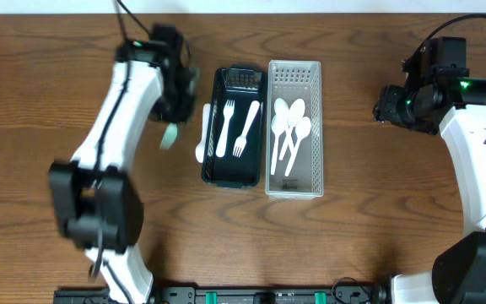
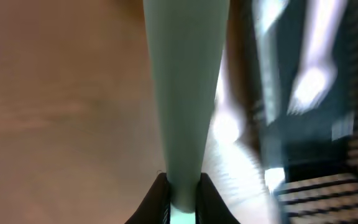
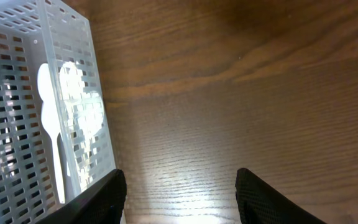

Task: Pack container
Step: 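Place the mint-green fork into the dark green tray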

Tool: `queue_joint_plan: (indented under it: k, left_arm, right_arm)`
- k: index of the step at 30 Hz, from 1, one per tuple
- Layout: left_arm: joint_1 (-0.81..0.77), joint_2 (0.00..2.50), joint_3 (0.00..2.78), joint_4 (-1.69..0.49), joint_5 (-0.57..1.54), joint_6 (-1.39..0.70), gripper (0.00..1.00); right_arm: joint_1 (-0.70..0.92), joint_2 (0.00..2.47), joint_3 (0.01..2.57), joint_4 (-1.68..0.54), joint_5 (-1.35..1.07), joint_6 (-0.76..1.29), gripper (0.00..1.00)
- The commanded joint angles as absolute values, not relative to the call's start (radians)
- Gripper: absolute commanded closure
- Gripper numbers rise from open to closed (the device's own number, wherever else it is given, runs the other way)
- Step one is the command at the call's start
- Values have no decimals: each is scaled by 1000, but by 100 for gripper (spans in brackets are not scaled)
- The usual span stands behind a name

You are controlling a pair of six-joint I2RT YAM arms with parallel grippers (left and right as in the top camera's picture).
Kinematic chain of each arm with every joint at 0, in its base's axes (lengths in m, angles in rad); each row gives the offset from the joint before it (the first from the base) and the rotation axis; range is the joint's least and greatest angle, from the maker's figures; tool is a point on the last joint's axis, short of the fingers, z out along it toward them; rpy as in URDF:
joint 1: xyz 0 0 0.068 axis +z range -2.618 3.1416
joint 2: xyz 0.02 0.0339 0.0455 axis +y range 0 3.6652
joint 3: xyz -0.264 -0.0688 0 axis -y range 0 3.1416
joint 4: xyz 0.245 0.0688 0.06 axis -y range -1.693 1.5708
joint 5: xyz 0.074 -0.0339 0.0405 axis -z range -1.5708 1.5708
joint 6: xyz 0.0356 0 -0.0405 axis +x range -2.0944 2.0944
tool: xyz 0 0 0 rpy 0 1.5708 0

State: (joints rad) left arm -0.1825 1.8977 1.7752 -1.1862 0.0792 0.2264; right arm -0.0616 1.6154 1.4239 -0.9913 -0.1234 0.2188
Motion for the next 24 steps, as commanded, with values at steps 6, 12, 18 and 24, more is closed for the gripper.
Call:
queue_joint_plan:
  k: [6, 12, 18, 24]
  left_arm:
    - [-334, 1855, 1780, -1122, 165, 36, 94]
    - [-378, 1980, 1762, -1087, 166, -3, 83]
    - [-361, 1977, 1779, -1103, 166, -2, 27]
    - [-271, 1916, 1782, -1109, 165, -1, 27]
  right_arm:
    - [-64, 1617, 1424, -984, -132, 212, 40]
    - [-64, 1617, 1424, -984, -132, 212, 41]
    - [-64, 1617, 1424, -984, -132, 212, 40]
    - [-64, 1617, 1424, -986, -132, 212, 40]
